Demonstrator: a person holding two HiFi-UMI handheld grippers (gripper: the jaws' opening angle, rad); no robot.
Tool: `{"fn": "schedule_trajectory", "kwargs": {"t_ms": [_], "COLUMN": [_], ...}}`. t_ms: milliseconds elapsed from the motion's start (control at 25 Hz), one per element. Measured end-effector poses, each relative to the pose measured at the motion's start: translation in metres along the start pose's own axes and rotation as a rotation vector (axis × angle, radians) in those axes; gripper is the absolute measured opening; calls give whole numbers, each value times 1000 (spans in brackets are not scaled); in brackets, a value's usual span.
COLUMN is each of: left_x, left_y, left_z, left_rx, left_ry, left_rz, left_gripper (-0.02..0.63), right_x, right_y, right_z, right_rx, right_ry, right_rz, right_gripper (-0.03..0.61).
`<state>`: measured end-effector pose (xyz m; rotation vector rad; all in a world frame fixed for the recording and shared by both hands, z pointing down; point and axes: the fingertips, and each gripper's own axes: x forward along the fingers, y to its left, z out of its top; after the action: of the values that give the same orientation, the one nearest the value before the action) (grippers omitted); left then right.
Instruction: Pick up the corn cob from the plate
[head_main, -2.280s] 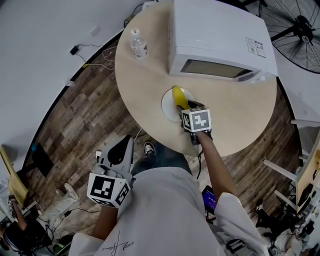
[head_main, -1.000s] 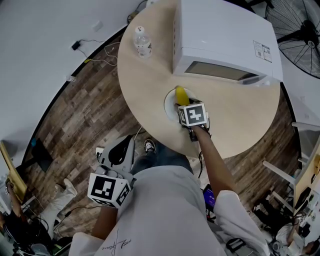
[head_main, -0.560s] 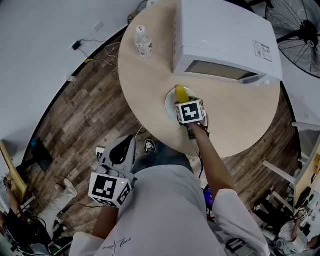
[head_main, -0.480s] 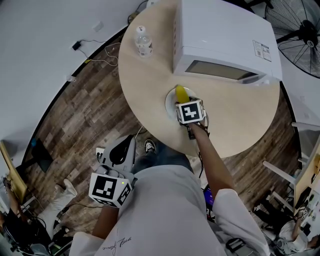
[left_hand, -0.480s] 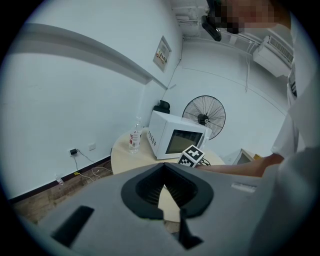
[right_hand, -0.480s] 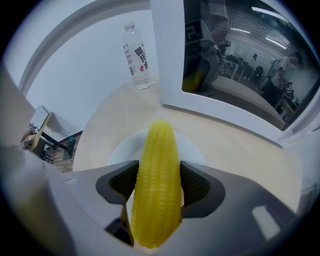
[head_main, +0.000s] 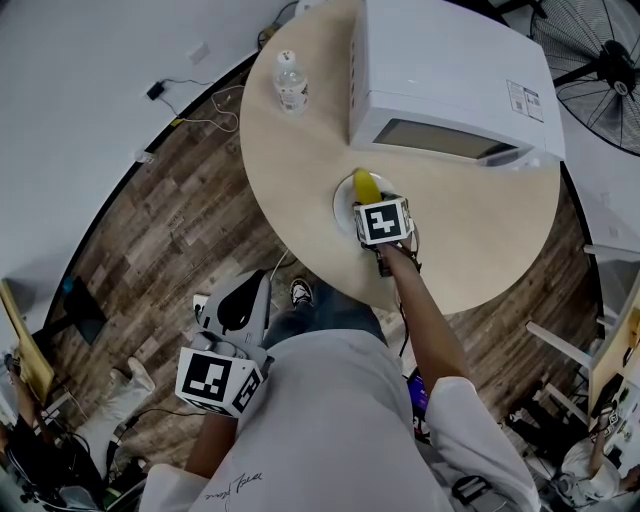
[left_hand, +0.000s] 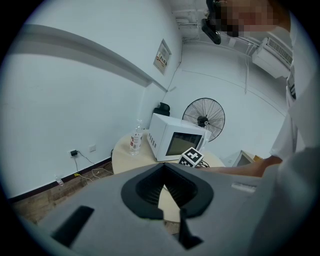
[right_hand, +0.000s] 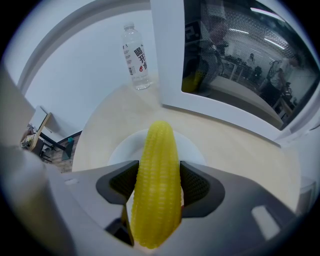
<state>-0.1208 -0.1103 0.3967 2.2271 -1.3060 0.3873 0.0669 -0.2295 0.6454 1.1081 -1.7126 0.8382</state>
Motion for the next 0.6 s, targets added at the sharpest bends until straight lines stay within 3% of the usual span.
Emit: {"fn": "schedule_trajectory", "kwargs": {"t_ms": [600], "left_x": [-6], "left_y": [-6], "left_z": [-2], "left_rx": [-4], "left_ry": [-2], "left_rz": [-22], "left_gripper": [-3], "right_x": [-4], "right_y": [-1], "right_z": [-4], "right_rx": [-20], "right_ry": [3], "right_rz": [3], "right_gripper": [270]}}
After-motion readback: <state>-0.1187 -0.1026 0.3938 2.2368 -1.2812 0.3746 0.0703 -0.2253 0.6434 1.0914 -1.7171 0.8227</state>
